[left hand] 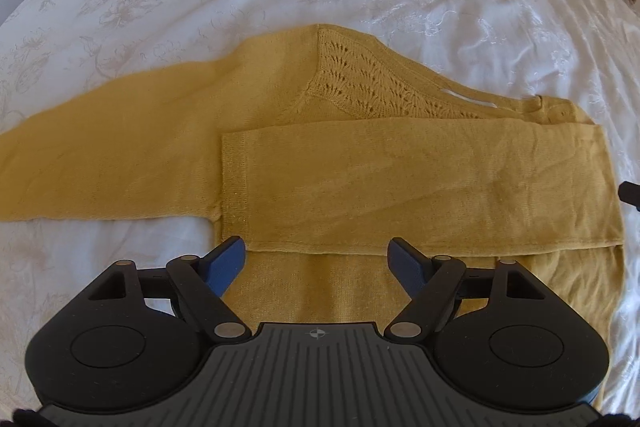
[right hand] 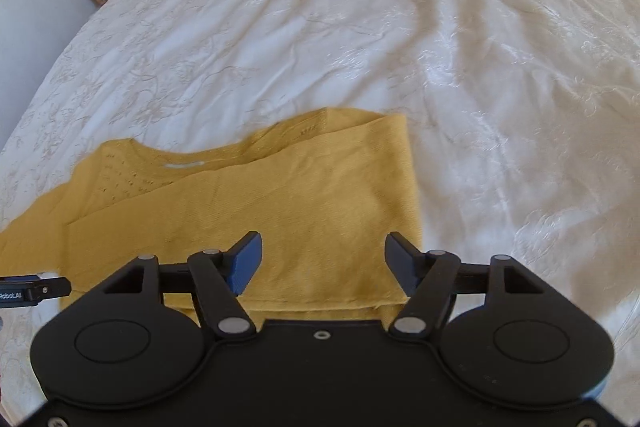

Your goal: Fold small clothes

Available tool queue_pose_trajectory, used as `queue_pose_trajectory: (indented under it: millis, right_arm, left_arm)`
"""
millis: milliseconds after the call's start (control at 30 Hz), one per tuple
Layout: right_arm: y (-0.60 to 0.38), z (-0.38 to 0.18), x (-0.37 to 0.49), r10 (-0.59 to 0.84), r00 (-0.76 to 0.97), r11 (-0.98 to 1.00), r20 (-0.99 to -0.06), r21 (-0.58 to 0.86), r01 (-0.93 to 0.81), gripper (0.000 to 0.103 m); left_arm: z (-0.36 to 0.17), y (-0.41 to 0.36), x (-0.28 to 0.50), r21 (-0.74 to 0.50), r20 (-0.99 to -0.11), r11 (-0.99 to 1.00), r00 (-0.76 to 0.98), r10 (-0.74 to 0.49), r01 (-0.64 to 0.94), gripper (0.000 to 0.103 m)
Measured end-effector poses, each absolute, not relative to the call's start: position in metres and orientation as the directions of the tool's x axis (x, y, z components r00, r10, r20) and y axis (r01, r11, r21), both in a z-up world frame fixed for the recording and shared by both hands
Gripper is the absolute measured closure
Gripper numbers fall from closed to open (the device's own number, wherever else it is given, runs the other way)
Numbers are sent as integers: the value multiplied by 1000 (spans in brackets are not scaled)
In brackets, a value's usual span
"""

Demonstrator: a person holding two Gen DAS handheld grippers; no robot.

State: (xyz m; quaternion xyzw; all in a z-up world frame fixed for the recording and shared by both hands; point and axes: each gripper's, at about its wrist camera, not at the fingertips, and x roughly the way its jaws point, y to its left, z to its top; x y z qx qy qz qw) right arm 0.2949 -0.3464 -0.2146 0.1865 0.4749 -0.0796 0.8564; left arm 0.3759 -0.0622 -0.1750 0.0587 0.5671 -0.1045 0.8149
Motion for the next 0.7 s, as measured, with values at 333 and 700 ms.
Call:
queue_pose_trajectory:
  millis: [333, 700]
  right_arm:
    - [-387, -255, 340, 53, 501, 905, -864, 253, 341, 45]
    - [-404, -263, 339, 4, 425, 927, -905, 162, 337, 95]
  left_arm:
    - [-181, -69, 382, -5, -939, 980, 336, -74, 200, 25]
    - [-193, -96, 390, -8, -925, 967, 365, -104, 253, 25]
